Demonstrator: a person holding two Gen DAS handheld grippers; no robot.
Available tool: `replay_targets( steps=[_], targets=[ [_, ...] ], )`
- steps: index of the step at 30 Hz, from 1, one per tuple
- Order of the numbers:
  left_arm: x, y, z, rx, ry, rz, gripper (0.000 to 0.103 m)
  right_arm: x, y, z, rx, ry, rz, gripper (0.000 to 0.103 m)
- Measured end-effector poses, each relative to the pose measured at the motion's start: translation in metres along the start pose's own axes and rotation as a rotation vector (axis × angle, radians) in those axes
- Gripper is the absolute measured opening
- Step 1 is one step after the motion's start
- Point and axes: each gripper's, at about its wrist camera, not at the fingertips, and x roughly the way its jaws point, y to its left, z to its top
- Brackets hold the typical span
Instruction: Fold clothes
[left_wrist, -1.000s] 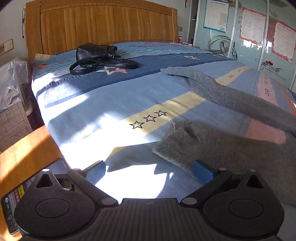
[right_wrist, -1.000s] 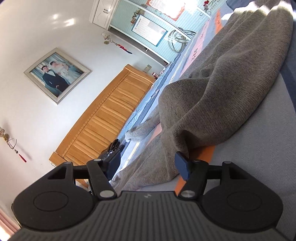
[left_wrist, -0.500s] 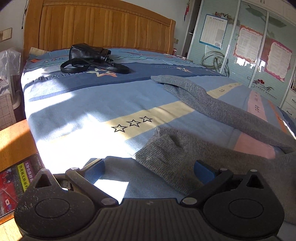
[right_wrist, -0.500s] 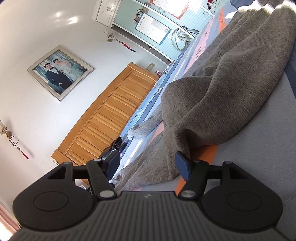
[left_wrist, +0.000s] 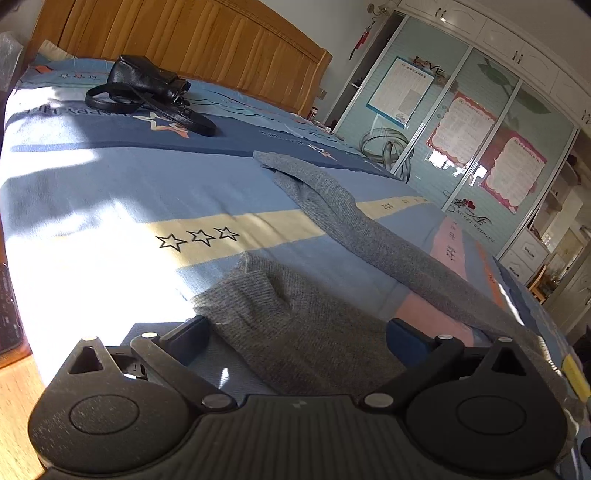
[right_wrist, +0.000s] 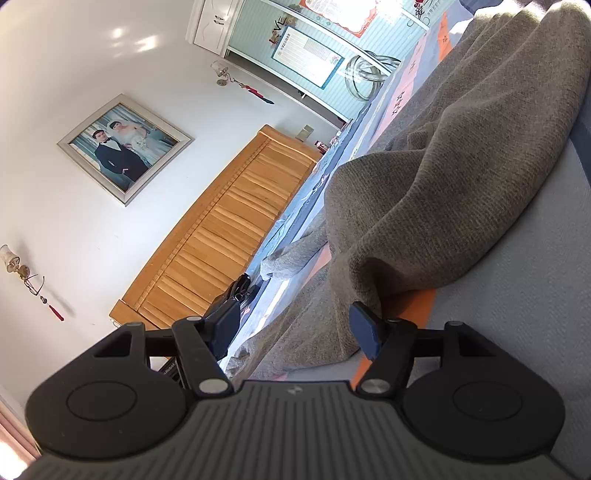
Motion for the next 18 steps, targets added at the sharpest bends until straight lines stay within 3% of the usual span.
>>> replay_targets(
  steps=[10, 15, 16, 17, 18],
  targets=[
    [0.009, 0.006, 0.01, -0.36, 0.012, 0.024, 0.102, -0.001, 0.0, -0.001, -0.001, -0.001, 0.002, 0.067],
    [0.02, 0.004, 0.011, -0.4, -0.015, 0.006, 0.1, 0.0, 0.001, 0.0, 0.0, -0.001, 0.003, 0.067],
    [0.022, 0.003, 0.011, -0.391, -0.019, -0.001, 0.098, 0.0, 0.0, 0.0, 0.0, -0.001, 0.004, 0.067],
    [0.024, 0.002, 0.011, -0.374, -0.015, -0.008, 0.088, 0.0, 0.0, 0.0, 0.0, -0.001, 0.005, 0.067],
    [0.027, 0.001, 0.01, -0.354, 0.0, -0.011, 0.071, 0.0, 0.0, 0.0, 0.001, -0.001, 0.006, 0.067]
  ],
)
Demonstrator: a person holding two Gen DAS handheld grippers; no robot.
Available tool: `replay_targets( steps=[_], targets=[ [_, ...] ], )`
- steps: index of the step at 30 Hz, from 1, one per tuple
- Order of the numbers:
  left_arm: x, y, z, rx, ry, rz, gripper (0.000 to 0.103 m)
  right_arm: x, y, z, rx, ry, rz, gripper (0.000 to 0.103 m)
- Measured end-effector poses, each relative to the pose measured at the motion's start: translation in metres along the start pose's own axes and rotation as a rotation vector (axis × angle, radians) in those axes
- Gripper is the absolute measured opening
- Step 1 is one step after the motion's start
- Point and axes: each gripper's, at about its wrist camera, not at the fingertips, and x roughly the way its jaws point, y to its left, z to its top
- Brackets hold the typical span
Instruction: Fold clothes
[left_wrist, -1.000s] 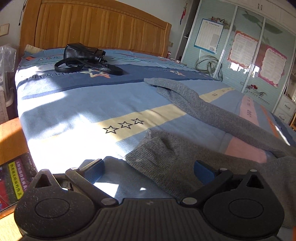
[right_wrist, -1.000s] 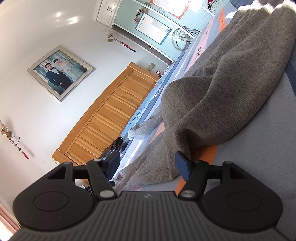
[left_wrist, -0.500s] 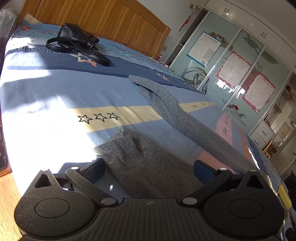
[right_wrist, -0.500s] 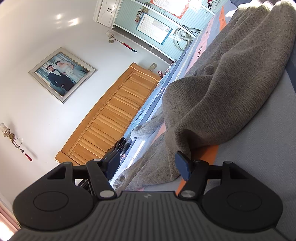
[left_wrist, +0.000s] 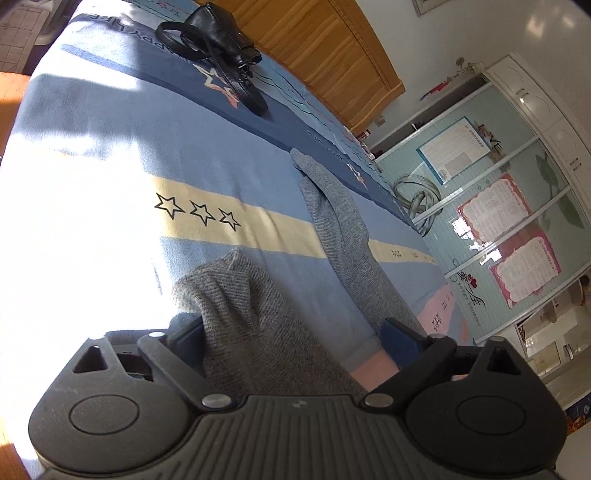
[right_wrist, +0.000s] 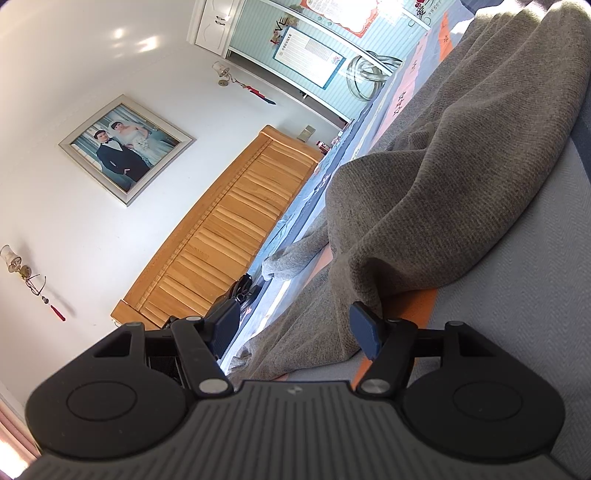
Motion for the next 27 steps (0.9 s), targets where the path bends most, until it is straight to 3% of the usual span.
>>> replay_targets(
  steps=[1, 2, 3, 6, 11, 17, 21, 27],
  targets=[
    [0.003, 0.001, -0.001, 0.014, 0.019, 0.003, 0.062, 0.0, 0.0, 0.0, 0.0, 0.0, 0.001, 0.067],
    [0.006, 0.003, -0.002, 0.016, 0.036, 0.009, 0.044, 0.0, 0.0, 0.0, 0.0, 0.0, 0.002, 0.067],
    [0.007, 0.004, -0.003, 0.026, 0.043, 0.019, 0.033, -0.001, -0.001, 0.0, 0.001, 0.0, 0.003, 0.068],
    [0.01, 0.005, -0.004, 0.074, 0.053, 0.056, 0.013, -0.001, -0.001, 0.001, 0.001, 0.001, 0.006, 0.068],
    [0.001, -0.022, -0.015, 0.33, -0.002, 0.169, 0.008, 0.0, 0.0, 0.001, -0.001, 0.001, 0.006, 0.068],
    [-0.048, -0.065, -0.023, 0.535, -0.187, 0.137, 0.008, -0.001, 0.0, 0.002, -0.007, 0.001, 0.005, 0.068],
    [-0.083, -0.086, -0.016, 0.607, -0.303, 0.151, 0.008, -0.003, -0.002, 0.002, 0.0, -0.005, 0.013, 0.068],
    [-0.096, -0.069, 0.002, 0.56, -0.269, 0.258, 0.008, -0.006, -0.005, 0.002, 0.02, -0.007, 0.051, 0.072]
  ],
)
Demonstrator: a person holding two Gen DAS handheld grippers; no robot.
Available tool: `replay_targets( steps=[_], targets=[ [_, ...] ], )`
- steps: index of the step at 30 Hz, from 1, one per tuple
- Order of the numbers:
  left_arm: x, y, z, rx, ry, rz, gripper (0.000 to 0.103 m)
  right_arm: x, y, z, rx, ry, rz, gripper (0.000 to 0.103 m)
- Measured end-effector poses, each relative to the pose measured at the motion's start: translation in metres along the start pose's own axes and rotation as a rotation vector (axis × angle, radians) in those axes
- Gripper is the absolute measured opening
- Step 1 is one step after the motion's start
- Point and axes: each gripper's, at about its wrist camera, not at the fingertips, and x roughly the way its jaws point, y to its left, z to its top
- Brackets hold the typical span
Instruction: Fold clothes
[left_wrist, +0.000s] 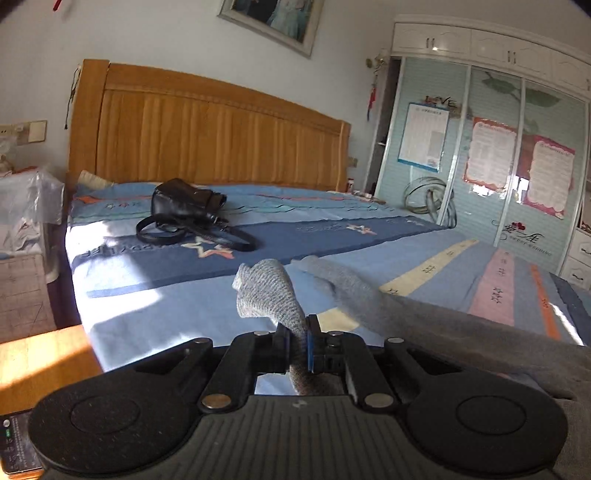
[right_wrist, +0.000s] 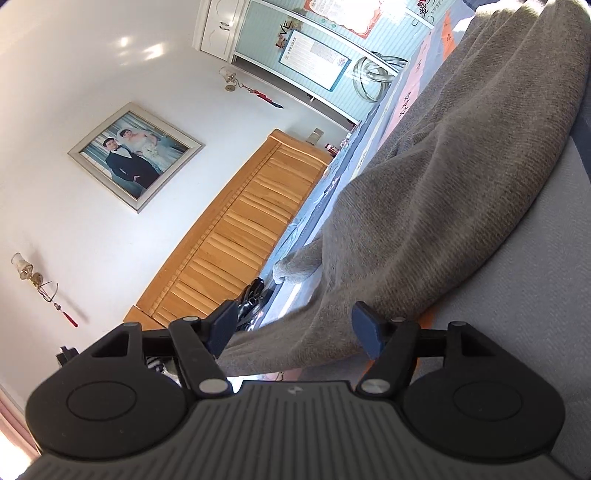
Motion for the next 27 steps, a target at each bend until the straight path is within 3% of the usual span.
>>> replay_targets(
  steps=[6, 12, 17, 22, 27],
  targets=[
    [-0.029, 0.011, -0.009, 0.058, 0.021, -0.021, 0.008, -0.002, -0.003, 0.002, 0.019, 0.009, 0.042, 0.076],
    [-0.075, 0.012, -0.001, 0.123, -0.027, -0.096, 0.008, -0.009, -0.014, 0.005, 0.109, 0.031, 0.136, 0.08],
    [-0.048, 0.017, -0.025, 0.142, 0.142, -0.062, 0.009, -0.022, -0.021, 0.006, 0.182, 0.028, 0.177, 0.081],
    [-0.049, -0.003, -0.034, 0.255, 0.112, -0.068, 0.009, -0.037, -0.025, 0.006, 0.228, 0.002, 0.187, 0.081],
    [-0.026, -0.011, -0.038, 0.331, 0.162, 0.023, 0.009, -0.048, -0.023, 0.007, 0.223, -0.005, 0.178, 0.082]
  ],
)
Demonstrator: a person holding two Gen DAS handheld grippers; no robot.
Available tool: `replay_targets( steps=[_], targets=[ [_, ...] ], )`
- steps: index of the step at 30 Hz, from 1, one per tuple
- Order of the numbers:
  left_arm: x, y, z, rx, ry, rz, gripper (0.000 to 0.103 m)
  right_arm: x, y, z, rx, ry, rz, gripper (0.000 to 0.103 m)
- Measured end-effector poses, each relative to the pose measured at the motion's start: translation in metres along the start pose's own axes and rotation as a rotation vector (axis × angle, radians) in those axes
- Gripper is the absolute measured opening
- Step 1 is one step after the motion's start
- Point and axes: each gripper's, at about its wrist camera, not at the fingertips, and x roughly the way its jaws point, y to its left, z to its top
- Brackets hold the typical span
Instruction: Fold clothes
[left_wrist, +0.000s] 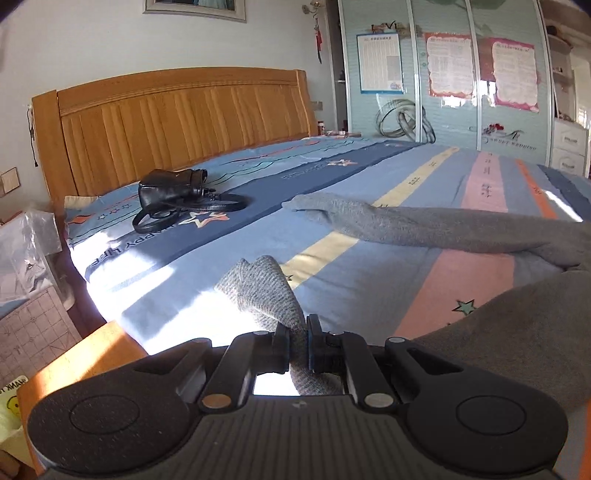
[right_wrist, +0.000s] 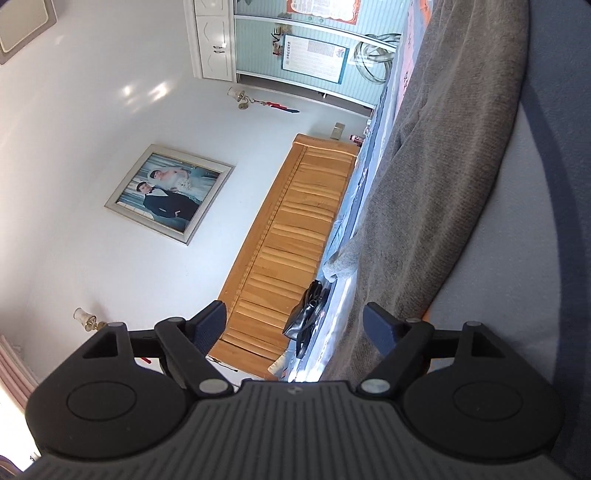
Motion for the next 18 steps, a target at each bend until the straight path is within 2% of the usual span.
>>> replay_targets(
  steps=[4, 5, 7, 9, 11, 15, 18],
  targets=[
    [0.026, -0.003, -0.008, 0.069, 0.1, 0.061, 0.011, -0.009, 0.003, -0.001, -0.028, 0.008, -0.004, 0.082],
    [0.03, -0.003, -0.012, 0.083, 0.123, 0.072, 0.014, -0.011, 0.004, -0.001, -0.036, 0.011, -0.004, 0.082],
    [0.034, -0.001, -0.018, 0.105, 0.155, 0.109, 0.023, -0.016, 0.004, -0.001, -0.046, 0.007, 0.009, 0.083],
    [0.032, 0.002, -0.021, 0.133, 0.166, 0.154, 0.043, -0.018, 0.002, 0.0, -0.034, -0.005, 0.024, 0.085],
    [0.029, 0.007, -0.023, 0.162, 0.179, 0.211, 0.052, -0.019, 0.0, 0.001, -0.023, -0.011, 0.036, 0.085],
    [0.018, 0.034, -0.024, 0.129, 0.21, 0.278, 0.053, -0.019, -0.002, 0.003, -0.01, -0.011, 0.054, 0.087],
    [0.001, 0.046, -0.015, 0.094, 0.18, 0.297, 0.053, -0.02, -0.004, 0.004, 0.002, -0.015, 0.066, 0.087]
  ],
)
